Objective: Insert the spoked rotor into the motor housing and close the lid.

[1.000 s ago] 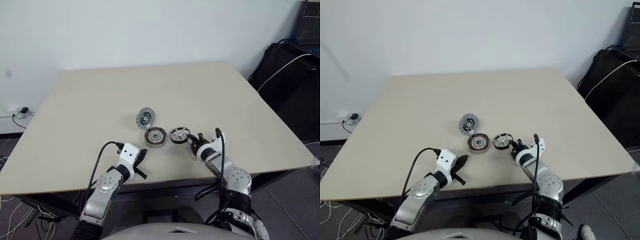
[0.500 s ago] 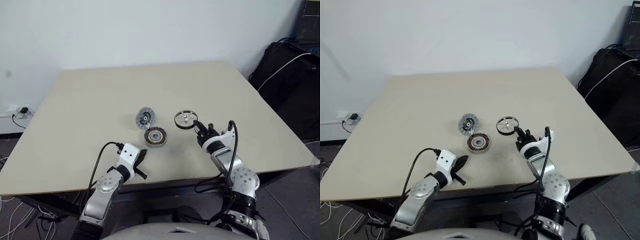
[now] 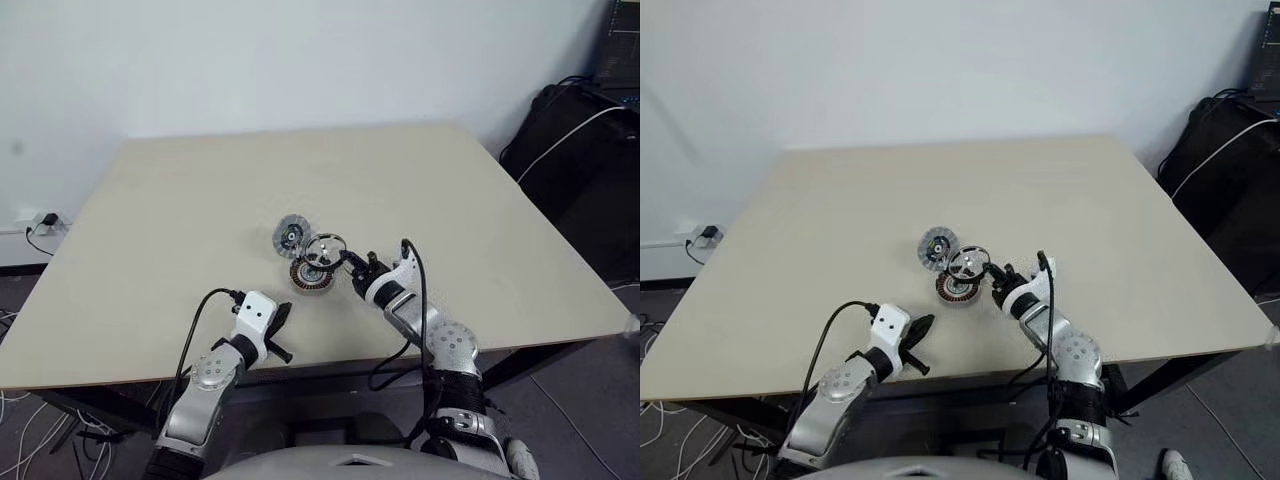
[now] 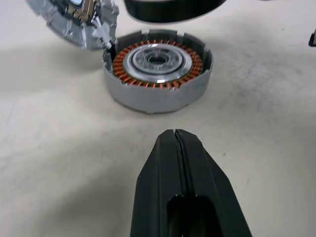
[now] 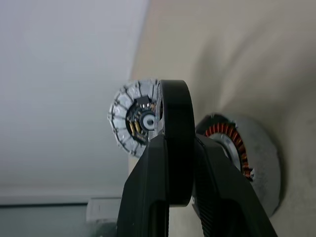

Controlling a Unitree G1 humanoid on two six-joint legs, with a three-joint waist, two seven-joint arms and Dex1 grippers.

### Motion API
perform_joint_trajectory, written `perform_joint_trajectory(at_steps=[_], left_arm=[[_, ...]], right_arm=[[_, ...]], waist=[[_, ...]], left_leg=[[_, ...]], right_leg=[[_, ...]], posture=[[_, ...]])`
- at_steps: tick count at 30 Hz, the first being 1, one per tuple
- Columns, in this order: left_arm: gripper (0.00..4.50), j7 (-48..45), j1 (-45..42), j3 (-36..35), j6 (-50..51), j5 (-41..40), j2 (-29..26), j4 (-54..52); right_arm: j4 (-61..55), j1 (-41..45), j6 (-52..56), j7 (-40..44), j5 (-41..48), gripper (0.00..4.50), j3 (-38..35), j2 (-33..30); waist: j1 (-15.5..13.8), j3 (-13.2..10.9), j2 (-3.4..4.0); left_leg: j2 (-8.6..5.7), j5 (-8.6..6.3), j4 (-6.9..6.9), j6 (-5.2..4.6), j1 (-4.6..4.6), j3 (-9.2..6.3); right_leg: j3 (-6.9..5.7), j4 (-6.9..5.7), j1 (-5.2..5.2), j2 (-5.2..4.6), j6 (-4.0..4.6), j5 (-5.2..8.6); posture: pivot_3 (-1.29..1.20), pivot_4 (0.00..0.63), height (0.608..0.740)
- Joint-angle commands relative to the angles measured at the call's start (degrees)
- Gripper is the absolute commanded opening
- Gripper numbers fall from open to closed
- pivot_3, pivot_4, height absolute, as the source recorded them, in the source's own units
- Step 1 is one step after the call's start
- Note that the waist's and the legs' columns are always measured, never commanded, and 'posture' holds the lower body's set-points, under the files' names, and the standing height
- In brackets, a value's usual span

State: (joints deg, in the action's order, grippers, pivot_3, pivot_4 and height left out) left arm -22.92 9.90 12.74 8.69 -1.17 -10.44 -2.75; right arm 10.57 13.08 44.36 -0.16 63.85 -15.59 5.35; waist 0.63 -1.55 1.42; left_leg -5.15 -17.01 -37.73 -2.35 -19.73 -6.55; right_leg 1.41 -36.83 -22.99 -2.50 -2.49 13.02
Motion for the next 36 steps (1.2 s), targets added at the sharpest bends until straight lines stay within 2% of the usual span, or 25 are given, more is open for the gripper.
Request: perform_joint_trajectory(at_steps=[1, 23, 25, 29, 36], left_arm=[[0.03, 0.4, 0.1, -0.7, 0.0, -0.5, -0.3, -3.5], [0.03, 0.0, -0.3, -0.7, 0.5, -0.5, -0.3, -3.8], [0.03, 0.0, -0.4, -0.7, 0.4, -0.6, -0.3, -3.7], [0.03, -0.1, -0.6, -0.6, 0.4, -0.6, -0.1, -3.5], [0.03, -0.2, -1.0, -0.2, 0.1, -0.5, 0.3, -2.8]], right_arm=[[0.3, 0.0, 0.0, 1.8, -0.4, 0.38, 3.1, 6.8], [7.7, 2.6, -0.8, 4.9, -4.9, 0.38, 3.8, 6.8], [8.3, 2.8, -1.3, 5.1, -5.6, 1.13, 3.6, 6.7], [7.5, 2.5, -1.9, 3.9, -6.1, 2.32, 2.3, 6.3], [-0.4, -0.5, -2.2, 2.0, -5.5, 2.32, 0.6, 5.0]], waist=[[0.0, 0.0, 0.0], [0.2, 0.0, 0.0], [0.2, 0.0, 0.0], [0.2, 0.0, -0.01], [0.0, 0.0, -0.01]], left_leg=[[0.0, 0.0, 0.01, 0.0, 0.0, 0.0], [0.01, 0.0, 0.02, 0.01, -0.03, 0.03], [0.02, 0.01, 0.02, 0.01, -0.03, 0.05], [0.02, 0.01, 0.02, 0.02, -0.02, 0.06], [-0.01, 0.01, 0.01, 0.01, -0.05, 0.05]], right_leg=[[0.0, 0.0, -0.01, 0.0, 0.0, 0.0], [0.01, -0.02, -0.34, 0.01, 0.14, -0.08], [0.01, -0.03, -0.35, 0.02, 0.15, -0.09], [0.01, -0.04, -0.34, 0.01, 0.16, -0.1], [0.01, -0.03, -0.34, -0.01, 0.16, -0.1]], posture=[[0.0, 0.0, 0.74], [0.0, 0.0, 0.74], [0.0, 0.0, 0.74], [0.0, 0.0, 0.74], [0.0, 0.0, 0.74]])
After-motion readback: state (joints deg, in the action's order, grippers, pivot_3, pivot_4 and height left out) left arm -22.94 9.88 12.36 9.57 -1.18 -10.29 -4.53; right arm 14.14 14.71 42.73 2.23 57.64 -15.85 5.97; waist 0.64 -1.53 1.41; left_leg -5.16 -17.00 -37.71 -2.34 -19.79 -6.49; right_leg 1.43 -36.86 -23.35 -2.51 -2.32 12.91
